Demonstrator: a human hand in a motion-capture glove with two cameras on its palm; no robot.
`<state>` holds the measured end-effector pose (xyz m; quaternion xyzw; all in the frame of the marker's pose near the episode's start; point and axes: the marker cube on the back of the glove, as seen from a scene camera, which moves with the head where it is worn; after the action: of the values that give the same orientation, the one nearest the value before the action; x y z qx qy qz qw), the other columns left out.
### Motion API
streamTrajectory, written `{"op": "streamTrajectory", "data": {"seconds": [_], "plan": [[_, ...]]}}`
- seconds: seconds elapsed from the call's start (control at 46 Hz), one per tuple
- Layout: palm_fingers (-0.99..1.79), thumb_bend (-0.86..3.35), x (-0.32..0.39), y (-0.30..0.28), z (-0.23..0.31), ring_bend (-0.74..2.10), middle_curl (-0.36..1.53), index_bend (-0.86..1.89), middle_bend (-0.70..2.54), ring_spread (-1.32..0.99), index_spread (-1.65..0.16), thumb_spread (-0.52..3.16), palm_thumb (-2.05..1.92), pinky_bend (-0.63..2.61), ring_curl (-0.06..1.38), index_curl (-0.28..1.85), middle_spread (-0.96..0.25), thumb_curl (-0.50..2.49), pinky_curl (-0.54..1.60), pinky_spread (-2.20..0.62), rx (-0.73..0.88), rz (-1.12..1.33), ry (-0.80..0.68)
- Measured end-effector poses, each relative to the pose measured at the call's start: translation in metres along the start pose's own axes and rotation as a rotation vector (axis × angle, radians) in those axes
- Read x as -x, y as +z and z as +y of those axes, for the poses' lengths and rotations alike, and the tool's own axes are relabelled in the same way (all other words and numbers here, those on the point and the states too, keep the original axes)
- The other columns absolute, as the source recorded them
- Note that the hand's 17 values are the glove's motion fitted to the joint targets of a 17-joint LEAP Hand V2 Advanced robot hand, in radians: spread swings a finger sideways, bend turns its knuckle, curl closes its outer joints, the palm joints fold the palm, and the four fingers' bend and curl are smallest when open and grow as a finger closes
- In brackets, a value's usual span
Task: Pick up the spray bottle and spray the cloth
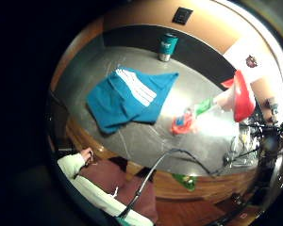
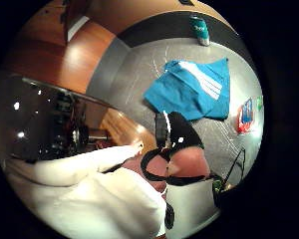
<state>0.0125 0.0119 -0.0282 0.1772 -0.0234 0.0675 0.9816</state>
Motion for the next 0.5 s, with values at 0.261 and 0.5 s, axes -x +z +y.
{"op": "streamTrajectory", "data": {"seconds": [0.261,0.5], "plan": [[0.04,0.1,-0.012,-0.012,0.004,0.2,0.23,0.18,0.18,0.01,-0.41,1.07,0.65,0.29,0.14,0.29,-0.05,0.33,0.26,0.19,-0.176,-0.015,0.091],[0.05,0.03,-0.032,-0.028,0.008,0.24,0.25,0.17,0.17,0.01,-0.41,1.07,0.68,0.31,0.18,0.29,-0.04,0.36,0.29,0.19,-0.383,-0.06,0.235]]}}
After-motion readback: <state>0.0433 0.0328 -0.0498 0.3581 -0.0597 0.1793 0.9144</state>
